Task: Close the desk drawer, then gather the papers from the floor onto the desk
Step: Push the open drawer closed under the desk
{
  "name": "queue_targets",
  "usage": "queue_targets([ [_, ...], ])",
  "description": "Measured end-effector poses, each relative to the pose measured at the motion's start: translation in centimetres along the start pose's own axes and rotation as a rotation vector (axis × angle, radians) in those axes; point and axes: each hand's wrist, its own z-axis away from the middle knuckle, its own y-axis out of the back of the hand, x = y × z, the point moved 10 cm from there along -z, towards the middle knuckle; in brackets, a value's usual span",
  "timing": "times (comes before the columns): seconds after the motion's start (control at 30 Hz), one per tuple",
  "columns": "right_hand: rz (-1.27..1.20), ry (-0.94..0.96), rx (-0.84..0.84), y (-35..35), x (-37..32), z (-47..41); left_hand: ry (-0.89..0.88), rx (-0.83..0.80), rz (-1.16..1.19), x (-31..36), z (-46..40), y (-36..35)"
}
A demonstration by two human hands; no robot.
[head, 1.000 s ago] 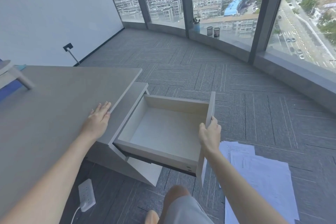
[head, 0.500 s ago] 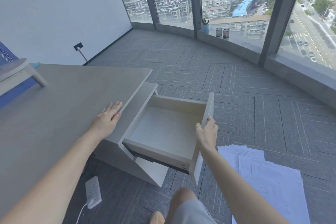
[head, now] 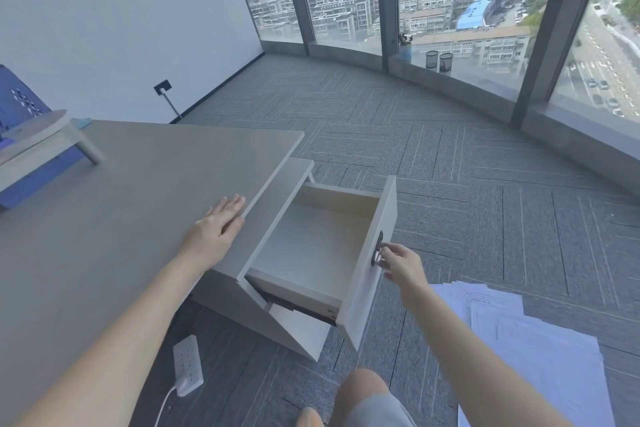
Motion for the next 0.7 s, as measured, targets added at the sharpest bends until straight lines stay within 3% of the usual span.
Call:
queue_targets([
  [0.2,-0.090,-0.065,0.022,-0.6,1.7,-0.4,0.008,0.023,0.023,-0.2,0.0,0.1],
  [0.7,0.105,0.059,-0.157,-4.1,-0.3,-0.3,0.034,0.026,0.008,0.0,0.1,0.3],
])
